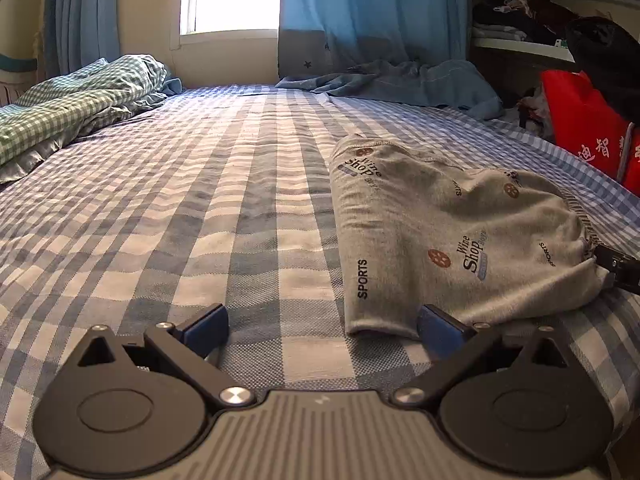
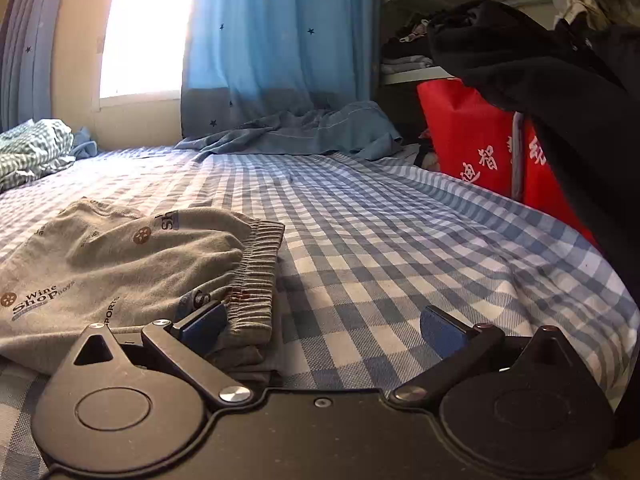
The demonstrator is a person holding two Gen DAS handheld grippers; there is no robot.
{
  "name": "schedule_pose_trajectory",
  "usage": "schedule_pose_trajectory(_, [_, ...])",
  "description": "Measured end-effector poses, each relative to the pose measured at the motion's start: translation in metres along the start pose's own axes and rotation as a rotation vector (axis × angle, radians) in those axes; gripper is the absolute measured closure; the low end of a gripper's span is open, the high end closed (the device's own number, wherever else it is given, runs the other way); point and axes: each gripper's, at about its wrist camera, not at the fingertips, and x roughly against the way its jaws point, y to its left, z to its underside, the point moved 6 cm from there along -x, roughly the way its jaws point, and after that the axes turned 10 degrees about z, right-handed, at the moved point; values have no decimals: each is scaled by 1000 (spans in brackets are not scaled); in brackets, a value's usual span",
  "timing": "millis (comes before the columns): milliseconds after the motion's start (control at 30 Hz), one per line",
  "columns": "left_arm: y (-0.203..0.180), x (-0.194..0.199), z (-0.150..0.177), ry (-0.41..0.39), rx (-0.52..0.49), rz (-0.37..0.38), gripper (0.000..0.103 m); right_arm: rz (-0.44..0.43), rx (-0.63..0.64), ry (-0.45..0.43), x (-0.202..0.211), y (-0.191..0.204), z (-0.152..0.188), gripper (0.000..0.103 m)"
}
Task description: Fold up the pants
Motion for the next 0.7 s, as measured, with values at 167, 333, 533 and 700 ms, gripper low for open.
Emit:
schedule_pose_trajectory(167, [-2,2,3,-3,-24,-3,1,15,0,-19,6,2,3,1])
schedule_pose_trajectory(333, [-2,5,4,4,-30,-2,1,16,6,-34,13,-1,5,1])
schedule_pose_trajectory(533, [13,26,-10,-133,100,24,0,114,34,-184,42,1,-10,1])
schedule_pose_trajectory(700, [18,7,-23,-109,141,40,0,32,52,-185,38,26,-23,1])
